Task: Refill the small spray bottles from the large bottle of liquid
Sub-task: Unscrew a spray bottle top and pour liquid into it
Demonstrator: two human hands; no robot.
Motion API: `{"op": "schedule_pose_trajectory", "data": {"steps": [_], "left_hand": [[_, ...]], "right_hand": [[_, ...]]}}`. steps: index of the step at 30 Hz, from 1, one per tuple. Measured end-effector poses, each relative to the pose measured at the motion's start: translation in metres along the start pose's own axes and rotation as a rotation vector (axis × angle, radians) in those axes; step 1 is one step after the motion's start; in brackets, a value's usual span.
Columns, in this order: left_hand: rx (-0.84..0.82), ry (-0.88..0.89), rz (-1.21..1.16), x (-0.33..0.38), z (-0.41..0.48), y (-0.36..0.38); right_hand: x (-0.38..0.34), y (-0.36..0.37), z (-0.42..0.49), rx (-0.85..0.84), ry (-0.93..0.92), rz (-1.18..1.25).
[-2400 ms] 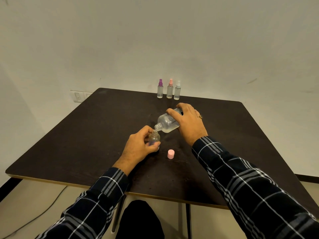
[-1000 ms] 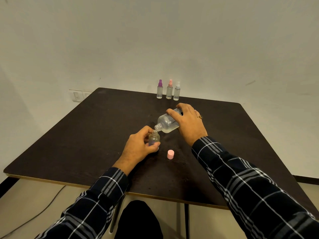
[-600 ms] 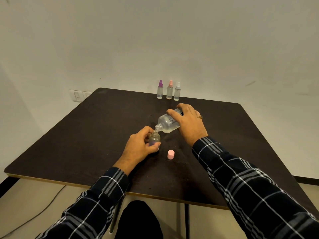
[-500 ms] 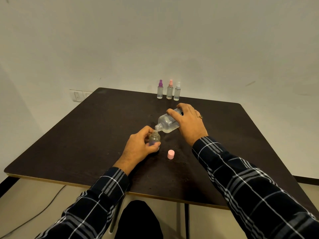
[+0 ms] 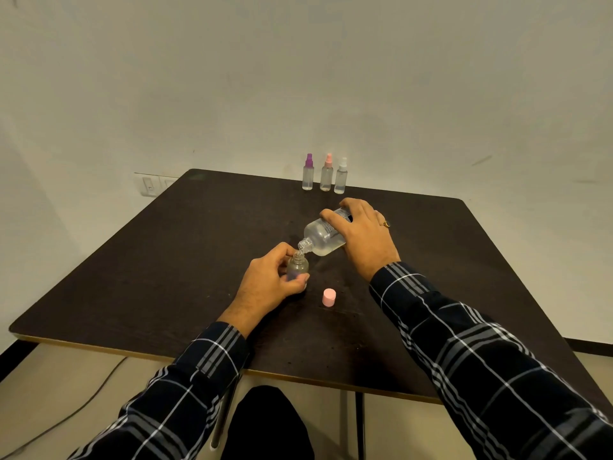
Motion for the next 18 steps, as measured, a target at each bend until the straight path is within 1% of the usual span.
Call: {"op": "schedule_pose_trajectory", "data": {"steps": [18], "left_hand": [[-0.021, -0.021, -0.019, 0.0028, -0.0004, -0.0006]], "right_hand": [[-0.0005, -0.0007, -0.0004, -0.001, 0.000, -0.009]]}}
Point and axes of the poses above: each hand's wrist, its own z-axis towards the middle knuckle, its own y-axis out of the palm, x = y × z, the point moved 3 cm from there along z, towards the middle knuckle, and after that the axes turned 2 degrees about -z, right-handed, at the moved point
